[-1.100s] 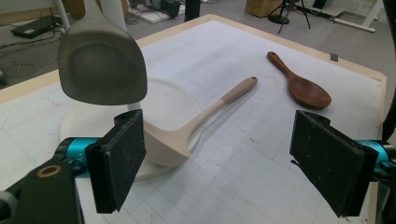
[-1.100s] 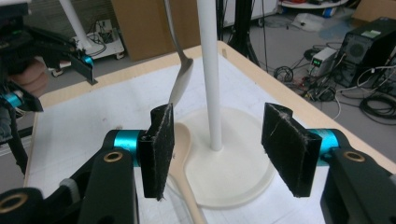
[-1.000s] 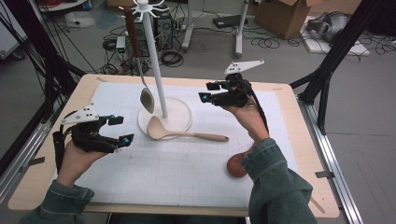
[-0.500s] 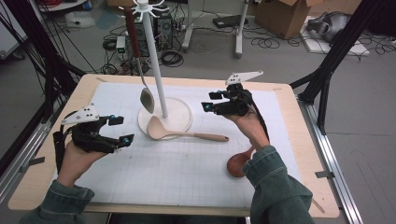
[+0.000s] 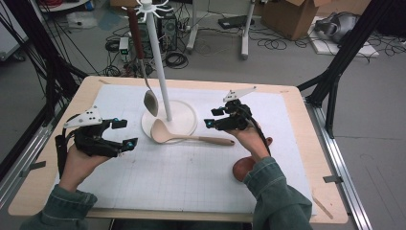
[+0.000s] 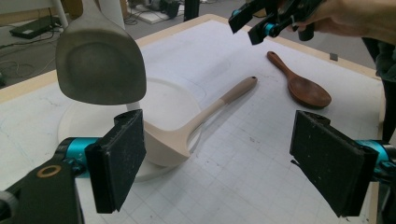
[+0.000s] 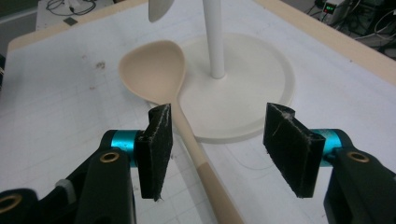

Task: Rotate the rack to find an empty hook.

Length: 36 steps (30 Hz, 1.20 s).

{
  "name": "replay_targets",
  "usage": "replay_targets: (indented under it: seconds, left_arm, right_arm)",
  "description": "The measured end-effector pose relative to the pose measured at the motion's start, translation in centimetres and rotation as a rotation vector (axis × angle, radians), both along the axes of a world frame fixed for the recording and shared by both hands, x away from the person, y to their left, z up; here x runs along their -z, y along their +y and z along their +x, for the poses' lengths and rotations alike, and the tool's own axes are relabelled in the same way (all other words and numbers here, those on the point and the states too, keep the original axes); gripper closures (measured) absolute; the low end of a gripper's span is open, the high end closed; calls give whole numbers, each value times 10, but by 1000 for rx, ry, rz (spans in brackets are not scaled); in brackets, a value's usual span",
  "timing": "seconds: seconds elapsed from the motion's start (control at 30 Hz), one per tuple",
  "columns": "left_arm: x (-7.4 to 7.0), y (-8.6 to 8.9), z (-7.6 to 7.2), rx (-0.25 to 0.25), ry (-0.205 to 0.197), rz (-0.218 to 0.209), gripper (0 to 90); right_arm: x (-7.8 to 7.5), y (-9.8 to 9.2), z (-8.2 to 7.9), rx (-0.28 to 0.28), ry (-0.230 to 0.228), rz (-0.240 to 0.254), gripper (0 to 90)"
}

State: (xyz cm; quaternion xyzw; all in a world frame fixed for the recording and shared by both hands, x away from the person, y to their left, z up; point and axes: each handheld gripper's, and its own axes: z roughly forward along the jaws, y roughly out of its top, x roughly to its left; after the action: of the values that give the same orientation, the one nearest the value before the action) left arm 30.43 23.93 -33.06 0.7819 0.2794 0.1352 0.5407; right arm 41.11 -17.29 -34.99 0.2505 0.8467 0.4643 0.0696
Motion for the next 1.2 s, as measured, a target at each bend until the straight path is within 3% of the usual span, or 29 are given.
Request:
replay_targets:
  seconds: [0.43, 0.73, 0.97, 1.2]
  left_arm:
    - [3, 0, 1, -2, 3, 2, 185]
    - [12, -4, 1, 6, 8, 28, 170]
    - [26, 0, -1, -2, 21, 49, 161]
    - [32, 4, 0, -10, 34, 45, 159]
  right_arm:
    - [43, 17, 8, -27, 39, -68, 443]
    - [63, 26, 12, -60, 54, -111, 455]
    - [78, 39, 16, -96, 67, -147, 513]
    - [85, 57, 19, -168, 66, -166, 610]
